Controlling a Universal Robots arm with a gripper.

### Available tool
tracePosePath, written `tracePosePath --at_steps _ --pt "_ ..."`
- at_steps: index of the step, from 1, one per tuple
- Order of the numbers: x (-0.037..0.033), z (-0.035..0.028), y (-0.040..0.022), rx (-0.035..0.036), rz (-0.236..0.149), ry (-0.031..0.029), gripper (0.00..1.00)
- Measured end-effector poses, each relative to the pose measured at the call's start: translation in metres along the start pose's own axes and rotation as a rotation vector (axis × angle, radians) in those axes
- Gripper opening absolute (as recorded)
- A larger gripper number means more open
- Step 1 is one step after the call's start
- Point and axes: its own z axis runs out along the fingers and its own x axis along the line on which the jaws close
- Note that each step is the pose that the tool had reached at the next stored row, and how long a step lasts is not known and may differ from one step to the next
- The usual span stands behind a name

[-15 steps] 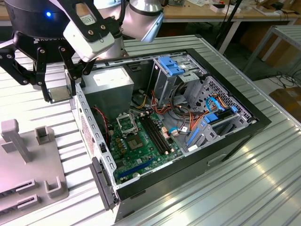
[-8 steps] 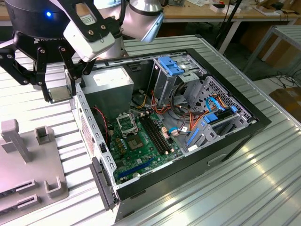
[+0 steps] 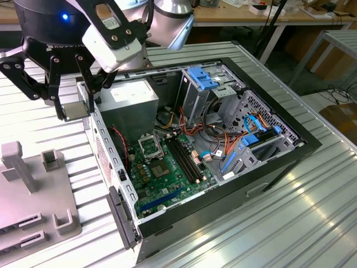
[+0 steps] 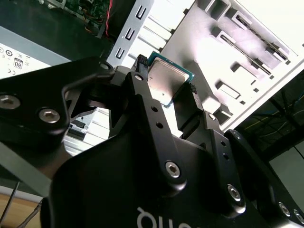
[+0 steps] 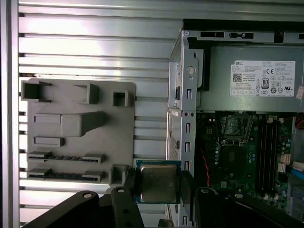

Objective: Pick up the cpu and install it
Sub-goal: 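Pick up the cpu and move it towards the insertion slot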

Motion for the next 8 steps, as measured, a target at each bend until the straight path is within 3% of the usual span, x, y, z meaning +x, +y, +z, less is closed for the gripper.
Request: tracePosePath --at_steps 8 --pt "-0.0151 -0.0003 -0.0006 0.0000 0.000 -0.0001 0.47"
